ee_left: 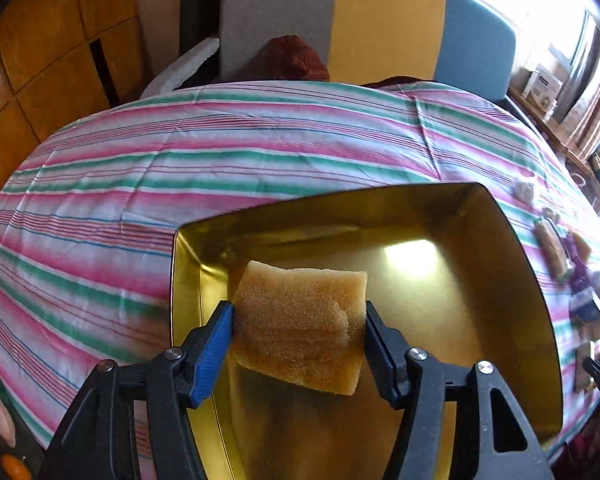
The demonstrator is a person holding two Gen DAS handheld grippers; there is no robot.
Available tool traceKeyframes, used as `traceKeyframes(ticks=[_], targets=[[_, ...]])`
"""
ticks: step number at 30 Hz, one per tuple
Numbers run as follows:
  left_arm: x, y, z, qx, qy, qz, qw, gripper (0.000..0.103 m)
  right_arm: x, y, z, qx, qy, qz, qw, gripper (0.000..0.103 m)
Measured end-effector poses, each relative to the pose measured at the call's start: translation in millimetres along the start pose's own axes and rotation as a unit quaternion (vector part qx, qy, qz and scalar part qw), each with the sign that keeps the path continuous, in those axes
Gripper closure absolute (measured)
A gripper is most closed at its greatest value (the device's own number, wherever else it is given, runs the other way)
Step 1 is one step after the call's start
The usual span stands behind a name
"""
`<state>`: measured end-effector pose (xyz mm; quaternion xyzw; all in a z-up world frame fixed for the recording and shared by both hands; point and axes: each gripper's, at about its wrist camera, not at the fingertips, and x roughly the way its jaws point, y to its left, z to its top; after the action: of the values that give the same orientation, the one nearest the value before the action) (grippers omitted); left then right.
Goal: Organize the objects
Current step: 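Grasp the yellow sponge with the left tool and carry it over the tray, then release the sponge into the tray with the left tool while the right tool grasps the green oil box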
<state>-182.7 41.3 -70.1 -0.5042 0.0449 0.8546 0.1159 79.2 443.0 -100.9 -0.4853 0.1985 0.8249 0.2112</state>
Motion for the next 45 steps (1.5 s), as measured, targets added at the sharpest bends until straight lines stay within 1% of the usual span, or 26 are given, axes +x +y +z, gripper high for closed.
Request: traceKeyframes(ticks=[5, 8, 12, 15, 18, 20, 25, 28, 31, 32, 35, 38, 41, 45], targets=[[19.4, 6.3, 10.6, -0.023, 0.015, 0.010, 0.9996, 0.040, 1.6, 3.5, -0.4, -0.006, -0.002, 0.002, 1.000, 0.072], [26.2, 5.7, 13.8, -0.026, 0.016, 0.024, 0.9992, 0.039, 1.8, 4.4, -0.5, -0.008, -0.003, 0.003, 1.000, 0.072], [34.9, 7.1, 16.0, -0.036, 0.025, 0.034, 0.9984, 0.038, 2.1, 5.9, -1.2, -0.012, -0.004, 0.004, 1.000, 0.072], [38.7, 7.9, 16.3, -0.040, 0.029, 0.046, 0.9977, 0.035, 3.1, 7.2, -0.5, -0.014, -0.004, 0.003, 1.000, 0.072], [35.4, 8.3, 17.0, -0.044, 0.030, 0.032, 0.9981, 0.028, 3.5, 7.9, -0.1, -0.017, -0.005, 0.001, 1.000, 0.072], [27.9, 8.9, 18.2, -0.043, 0.020, 0.024, 0.9986, 0.023, 3.9, 8.9, -0.3, -0.020, -0.005, 0.000, 1.000, 0.072], [10.4, 14.9, 20.9, -0.047, 0.006, 0.018, 0.9987, 0.022, 3.9, 10.4, -0.8, -0.027, -0.008, -0.004, 1.000, 0.072], [-20.3, 17.9, 12.9, -0.043, -0.032, 0.016, 0.9984, 0.022, 2.8, 12.3, -0.5, -0.031, -0.008, -0.006, 0.999, 0.072], [-55.2, 22.8, -5.7, -0.041, -0.069, 0.024, 0.9965, 0.022, -6.3, 19.5, 2.3, -0.041, -0.017, -0.005, 0.999, 0.072], [-69.1, 25.3, -16.3, -0.041, -0.084, 0.027, 0.9953, 0.022, -12.6, 24.0, 4.2, -0.044, -0.023, 0.000, 0.999, 0.072], [-96.1, 29.7, -46.7, -0.043, -0.109, 0.035, 0.9925, 0.022, -34.8, 46.0, 14.1, -0.063, -0.045, 0.031, 0.997, 0.072], [-112.6, 37.4, -75.1, -0.058, -0.118, 0.030, 0.9908, 0.022, -55.8, 91.2, 25.7, -0.111, -0.058, 0.078, 0.989, 0.072], [-117.6, 46.6, -95.3, -0.075, -0.115, 0.030, 0.9901, 0.022, -65.0, 150.5, 32.6, -0.170, -0.056, 0.130, 0.975, 0.072], [-119.0, 65.3, -113.4, -0.106, -0.101, 0.023, 0.9890, 0.022, -58.5, 237.4, 30.1, -0.238, -0.025, 0.194, 0.951, 0.072]])
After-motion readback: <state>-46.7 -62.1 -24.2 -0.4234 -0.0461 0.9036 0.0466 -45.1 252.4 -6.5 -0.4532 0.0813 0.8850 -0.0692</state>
